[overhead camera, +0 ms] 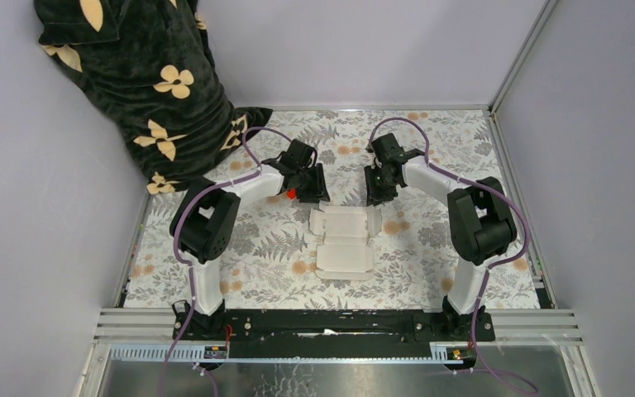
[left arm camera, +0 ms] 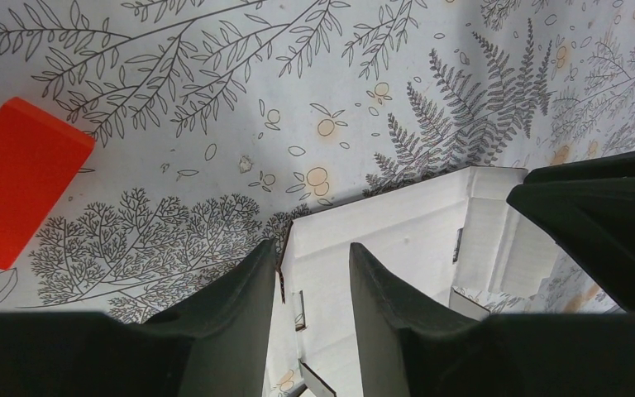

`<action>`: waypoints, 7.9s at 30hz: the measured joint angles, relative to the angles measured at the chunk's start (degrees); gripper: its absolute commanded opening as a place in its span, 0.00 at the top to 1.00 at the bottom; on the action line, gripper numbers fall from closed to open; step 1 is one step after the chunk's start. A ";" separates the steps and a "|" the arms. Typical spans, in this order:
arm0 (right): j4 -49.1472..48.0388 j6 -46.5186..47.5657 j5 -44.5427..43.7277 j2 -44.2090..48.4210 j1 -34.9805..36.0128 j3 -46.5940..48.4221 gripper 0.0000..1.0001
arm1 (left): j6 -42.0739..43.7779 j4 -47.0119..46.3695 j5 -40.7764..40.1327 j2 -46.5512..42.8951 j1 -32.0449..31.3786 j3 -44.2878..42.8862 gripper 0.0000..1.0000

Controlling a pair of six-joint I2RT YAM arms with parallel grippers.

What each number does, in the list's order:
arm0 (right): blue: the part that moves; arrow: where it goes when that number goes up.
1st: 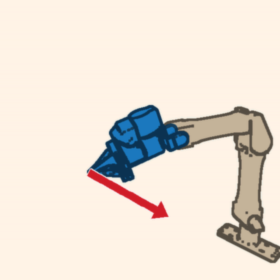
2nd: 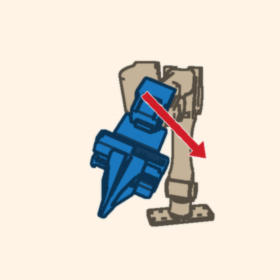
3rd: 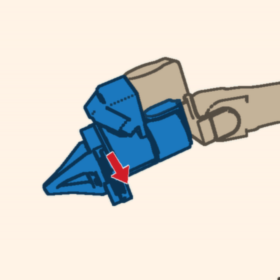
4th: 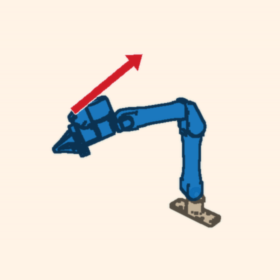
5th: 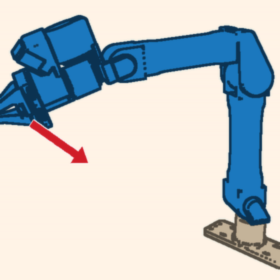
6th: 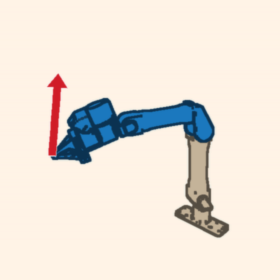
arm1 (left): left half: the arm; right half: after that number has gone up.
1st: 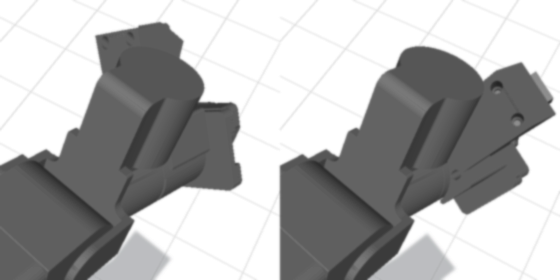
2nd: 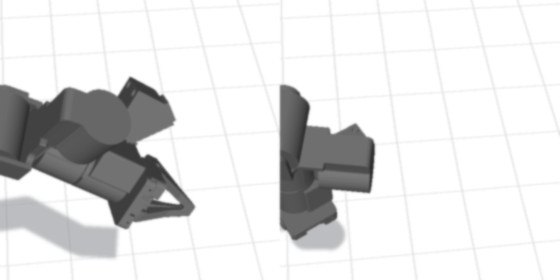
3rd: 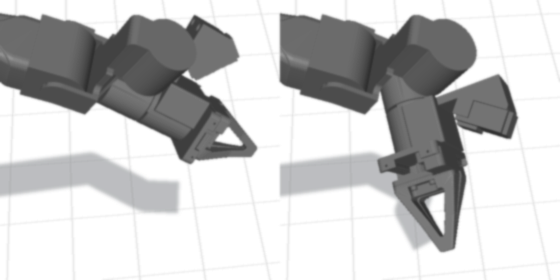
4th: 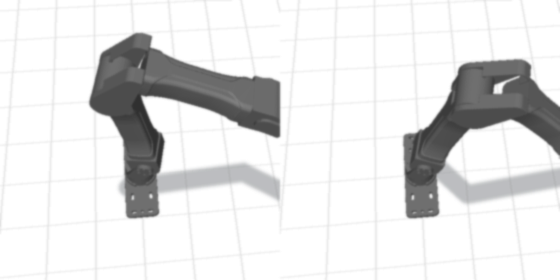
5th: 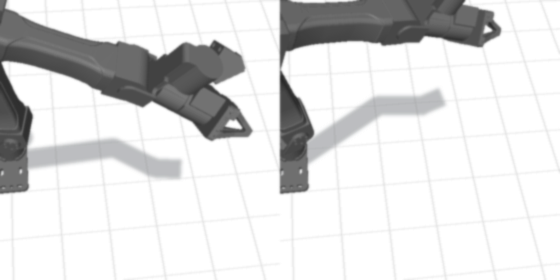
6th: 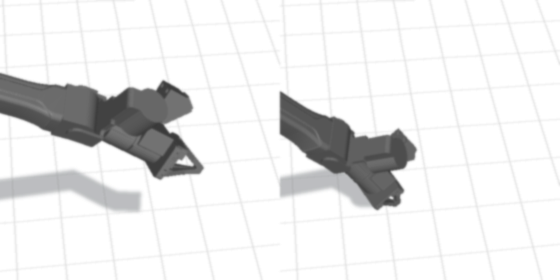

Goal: Fold the paper box
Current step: Fold the paper box at the center of the board.

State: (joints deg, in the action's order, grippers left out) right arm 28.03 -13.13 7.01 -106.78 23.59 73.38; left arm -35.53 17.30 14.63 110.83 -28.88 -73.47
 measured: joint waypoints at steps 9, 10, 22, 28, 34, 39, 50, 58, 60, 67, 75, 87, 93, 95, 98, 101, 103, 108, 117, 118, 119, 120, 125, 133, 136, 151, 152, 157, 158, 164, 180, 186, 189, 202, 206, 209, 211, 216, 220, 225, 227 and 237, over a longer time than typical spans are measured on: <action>0.00 -0.02 -0.35 -0.11 -0.22 0.00 0.69 | 0.00 0.02 0.00 0.00 0.00 0.00 0.56; 0.02 -0.02 -0.35 -0.22 -0.28 0.00 0.69 | 0.00 0.02 0.00 0.00 0.00 0.00 0.56; 0.02 -0.17 -0.50 -0.35 -0.92 -0.13 0.64 | 0.00 0.02 0.00 0.00 0.00 0.00 0.56; 0.17 -0.17 -0.79 -0.35 -1.33 -0.17 0.64 | 0.00 0.02 0.00 0.00 0.00 0.00 0.56; 0.17 -0.20 -0.94 -0.35 -1.49 -0.33 0.68 | 0.00 0.04 -0.02 0.00 0.00 0.00 0.56; 0.17 -0.26 -0.87 -0.35 -1.51 -0.55 0.72 | 0.00 0.04 0.00 0.00 0.00 0.00 0.56; 0.17 -0.44 0.00 -0.35 -1.53 -0.55 0.79 | -0.42 0.28 -0.02 0.00 -1.55 -1.66 0.56; 0.17 -0.63 0.17 -0.35 -1.53 -0.55 0.80 | -0.85 0.28 -0.04 0.02 -2.71 -1.81 0.56; 0.17 -0.63 0.17 -0.35 -1.53 -0.55 0.80 | -0.90 0.28 -0.04 0.13 -2.82 -1.81 0.56; 0.17 -0.63 0.20 -0.35 -1.53 -0.52 0.80 | -1.07 0.22 -0.04 0.98 -3.04 -1.81 0.56; 0.20 -0.63 0.20 -0.35 -1.53 -0.52 0.80 | -1.51 0.17 -0.07 1.20 -4.07 -1.81 0.56; 0.20 -0.74 0.22 -0.35 -1.53 -0.48 0.80 | -2.29 -0.31 -0.48 2.23 -6.43 -1.77 0.56; 0.20 -0.85 0.85 -0.35 -1.53 -0.48 0.79 | -2.51 -1.09 -0.72 2.69 -6.78 -1.49 0.56; 0.22 -0.83 1.27 -0.35 -1.53 -0.44 0.77 | -2.54 -1.16 -0.76 2.75 -6.82 -1.42 0.56; 0.50 -0.81 1.70 -0.37 -1.53 -0.13 0.76 | -2.56 -1.29 -1.07 2.91 -6.99 -1.40 0.56; 1.18 -0.68 1.70 -0.70 -1.53 0.35 0.75 | -2.54 -1.44 -1.53 3.17 -7.21 -1.40 0.56; 1.57 -0.52 1.68 -1.05 -1.53 0.72 0.75 | -2.54 -1.49 -1.77 3.30 -7.39 -1.40 0.56; 3.19 0.28 1.66 -1.29 -1.53 1.75 0.74 | -2.54 -1.51 -2.29 3.37 -7.52 -1.40 0.56; 4.79 1.33 1.55 -1.75 -1.53 3.58 0.74 | -2.54 -1.49 -3.30 3.39 -7.78 -1.42 0.56; 4.79 1.36 1.57 -1.75 -1.53 3.58 0.74 | -2.54 -1.51 -3.32 3.39 -7.80 -1.42 0.56; 4.81 1.36 1.57 -1.75 -1.53 3.58 0.74 | -2.54 -1.49 -3.32 3.39 -7.80 -1.42 0.56; 4.83 1.36 1.57 -1.75 -1.53 3.58 0.74 | -2.54 -1.49 -3.37 3.39 -7.82 -1.42 0.56; 4.87 1.36 1.64 -1.75 -1.53 3.58 0.74 | -2.54 -1.49 -3.50 3.39 -7.85 -1.42 0.56; 4.96 1.33 1.66 -2.36 -1.01 3.65 0.75 | -2.54 -1.49 -3.58 3.39 -7.85 -1.42 0.56; 5.68 1.36 1.64 -3.30 -0.52 4.55 0.75 | -2.54 -1.49 -3.65 3.39 -7.89 -1.42 0.56; 9.99 2.19 -2.01 -5.55 2.16 8.70 0.79 | -2.54 -1.46 -4.61 3.39 -8.26 -1.44 0.56; 10.29 2.25 -2.05 -5.81 2.34 9.11 0.79 | -2.54 -1.42 -4.61 3.39 -8.26 -1.49 0.56; 10.73 2.38 -2.10 -6.32 3.06 9.97 0.80 | -2.54 -1.42 -4.74 3.39 -8.33 -1.51 0.56; 10.69 2.38 -2.12 -6.47 3.21 10.03 0.80 | -2.54 -1.44 -4.81 3.39 -8.35 -1.51 0.56; 10.64 1.92 -2.62 -7.06 4.31 10.03 0.80 | -2.54 -1.42 -5.27 3.39 -8.57 -1.51 0.56; 7.13 -0.87 -1.60 -8.94 6.03 8.68 0.80 | -2.54 -1.38 -5.88 3.41 -8.59 -1.51 0.56; 4.13 -2.01 -1.33 -9.09 6.47 7.23 0.80 | -2.51 -1.40 -5.88 3.45 -8.59 -1.51 0.56; 2.40 -2.45 -1.31 -8.87 6.51 6.45 0.80 | -2.51 -1.42 -5.88 3.48 -8.59 -1.51 0.56; -2.23 -4.66 -0.20 -7.52 7.61 3.63 0.72 | -2.64 -1.60 -5.90 4.20 -8.57 -1.62 0.53; -2.16 -5.18 -0.55 -7.21 7.61 3.67 0.63 | -3.23 -1.27 -5.99 4.02 -8.46 -1.73 0.47; -1.14 -4.96 -2.03 -6.86 7.69 3.89 0.57 | -2.80 -0.72 -6.21 3.34 -8.41 -1.77 0.43; -0.26 -4.70 -3.15 -6.38 7.91 3.89 0.56 | -2.36 -0.11 -6.36 2.51 -8.09 -1.77 0.41; 1.64 -4.17 -4.66 -1.18 8.00 3.76 0.52 | -1.62 1.03 -7.15 -2.47 -6.93 -1.77 0.36; 1.31 -4.02 -5.33 6.99 8.02 0.63 0.49 | -1.66 1.03 -7.65 -9.90 -5.86 -0.50 0.22; 1.40 -4.74 -6.80 15.69 8.04 -7.43 0.46 | -2.38 -0.07 -8.09 -18.78 -5.66 5.53 0.01; 1.42 -5.33 -7.52 17.73 8.04 -10.97 0.45 | -2.99 -0.22 -8.07 -20.74 -5.66 8.04 0.01; 3.21 -8.87 -7.85 24.90 8.04 -21.94 0.18 | -4.87 0.83 -7.10 -27.39 -7.17 17.40 0.01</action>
State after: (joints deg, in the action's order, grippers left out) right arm 31.24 -22.00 -0.84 -81.89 31.64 51.44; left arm -40.40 18.13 7.53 83.44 -36.05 -56.07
